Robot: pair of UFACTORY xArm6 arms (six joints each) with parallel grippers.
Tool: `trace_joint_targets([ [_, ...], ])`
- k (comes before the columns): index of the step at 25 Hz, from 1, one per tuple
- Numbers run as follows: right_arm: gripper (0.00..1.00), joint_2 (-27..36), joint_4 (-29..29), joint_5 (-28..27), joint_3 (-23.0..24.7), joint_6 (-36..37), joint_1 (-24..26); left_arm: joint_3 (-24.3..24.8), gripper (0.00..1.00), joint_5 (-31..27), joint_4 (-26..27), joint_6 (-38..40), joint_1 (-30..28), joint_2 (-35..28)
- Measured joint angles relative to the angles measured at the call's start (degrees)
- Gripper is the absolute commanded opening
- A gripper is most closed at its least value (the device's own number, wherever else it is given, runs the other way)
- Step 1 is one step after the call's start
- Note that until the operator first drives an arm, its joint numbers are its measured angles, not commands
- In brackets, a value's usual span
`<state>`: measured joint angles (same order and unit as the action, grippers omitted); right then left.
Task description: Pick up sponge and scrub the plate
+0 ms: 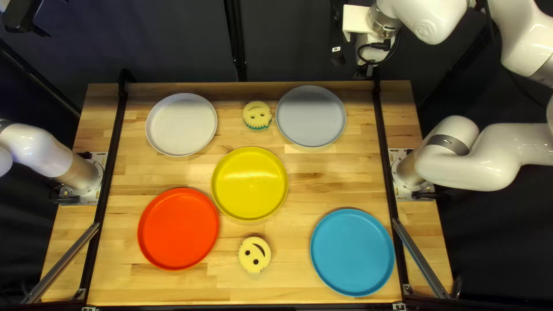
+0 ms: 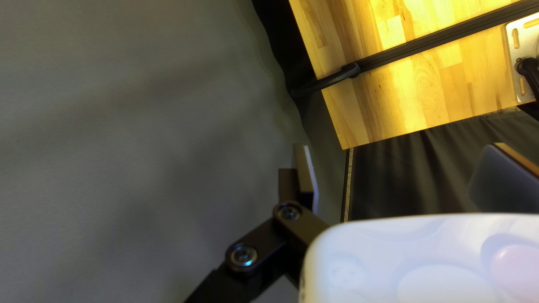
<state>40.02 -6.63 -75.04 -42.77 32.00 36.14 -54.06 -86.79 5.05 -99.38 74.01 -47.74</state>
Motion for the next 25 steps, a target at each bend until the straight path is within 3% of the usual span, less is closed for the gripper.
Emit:
trace_joint_targets([
  [18,1.00,-0.06,-0.12,0.45,0.26,0.12,-0.56,0.00,1.00,0.00,0.00,0.00,0.00,0.00],
  [25,1.00,-2.81,-1.96,5.77,2.04,-5.14,-6.46,0.00,1.00,0.00,0.00,0.00,0.00,0.00],
])
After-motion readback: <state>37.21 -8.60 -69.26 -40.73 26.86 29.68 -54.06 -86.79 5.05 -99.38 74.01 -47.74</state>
